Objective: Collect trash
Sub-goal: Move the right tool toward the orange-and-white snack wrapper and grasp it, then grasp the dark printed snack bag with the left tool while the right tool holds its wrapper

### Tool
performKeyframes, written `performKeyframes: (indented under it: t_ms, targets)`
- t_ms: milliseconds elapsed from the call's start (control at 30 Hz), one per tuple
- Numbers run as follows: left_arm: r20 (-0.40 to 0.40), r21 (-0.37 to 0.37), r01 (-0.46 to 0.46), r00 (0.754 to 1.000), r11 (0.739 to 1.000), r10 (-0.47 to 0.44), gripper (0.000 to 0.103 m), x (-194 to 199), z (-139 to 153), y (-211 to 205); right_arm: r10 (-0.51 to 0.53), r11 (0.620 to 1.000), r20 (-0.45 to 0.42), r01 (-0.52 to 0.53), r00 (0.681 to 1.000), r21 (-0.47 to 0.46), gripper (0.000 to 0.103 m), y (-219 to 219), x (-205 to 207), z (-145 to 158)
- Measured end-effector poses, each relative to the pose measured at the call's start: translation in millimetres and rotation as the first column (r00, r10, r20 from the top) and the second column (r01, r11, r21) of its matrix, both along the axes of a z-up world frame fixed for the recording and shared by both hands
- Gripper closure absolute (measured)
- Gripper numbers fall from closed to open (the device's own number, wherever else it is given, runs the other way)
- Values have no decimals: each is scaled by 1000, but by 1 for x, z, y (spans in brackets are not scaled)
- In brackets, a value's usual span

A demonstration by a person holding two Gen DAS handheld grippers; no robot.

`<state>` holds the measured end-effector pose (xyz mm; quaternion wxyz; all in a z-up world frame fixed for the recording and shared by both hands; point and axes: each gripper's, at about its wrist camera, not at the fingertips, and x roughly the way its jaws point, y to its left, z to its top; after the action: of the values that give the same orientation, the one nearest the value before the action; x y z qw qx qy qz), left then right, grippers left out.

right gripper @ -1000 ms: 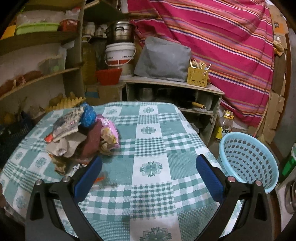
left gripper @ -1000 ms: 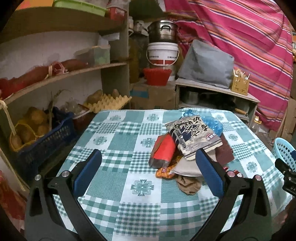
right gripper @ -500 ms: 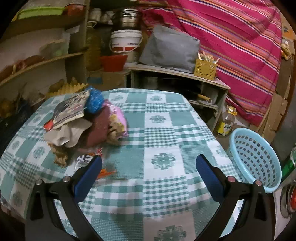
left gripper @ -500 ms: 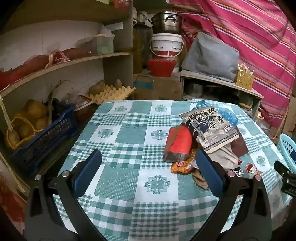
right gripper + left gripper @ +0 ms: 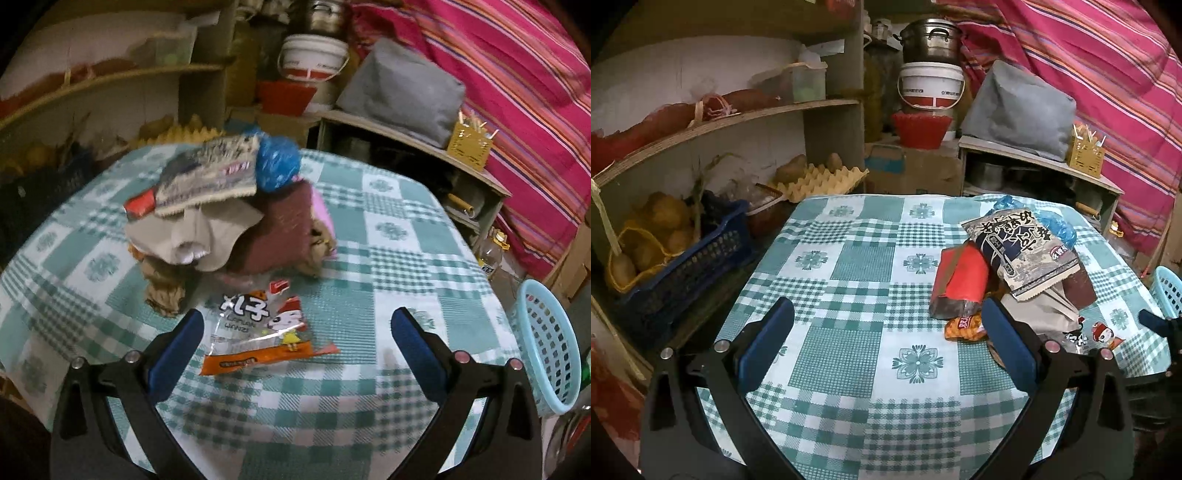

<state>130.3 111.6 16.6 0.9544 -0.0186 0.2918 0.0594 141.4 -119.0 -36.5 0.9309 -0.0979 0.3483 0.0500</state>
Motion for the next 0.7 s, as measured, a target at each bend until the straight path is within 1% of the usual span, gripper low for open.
performKeyframes:
  t_ms: [167,267,333,400,433,467,567,700]
  targets:
    - [-10,-28,-14,1000,1000,14,5,3,-2,6,12,999,-94,-15,996,-33,4,2,16,-20]
    - [-14,-45,-25,1000,999,24,5,5,-3,10,30,999,-118,-32,993,-13,6,-1,19,-24]
    - [-16,-51,-29,999,998,29,5,7,-3,10,44,999,-122,-45,992,-9,16,-2,18,-23]
    - [-18,-48,-30,999,998,29,5,9,-3,8,66,998,-139,-64,988,16,33,-4,19,-22]
    - [-19,-44,-30,999,999,29,5,10,-3,6,73,997,-145,-69,987,27,38,-5,19,-22]
    - [-21,-40,-29,999,999,28,5,11,-3,4,80,996,-152,-75,985,39,45,-6,19,-22]
    - [-22,-34,-24,999,999,23,5,12,-4,-2,102,993,-162,-92,982,69,50,-13,20,-21]
    - [-20,-21,-15,1000,1000,15,5,16,-3,-11,113,992,-159,-101,981,77,55,-22,19,-17]
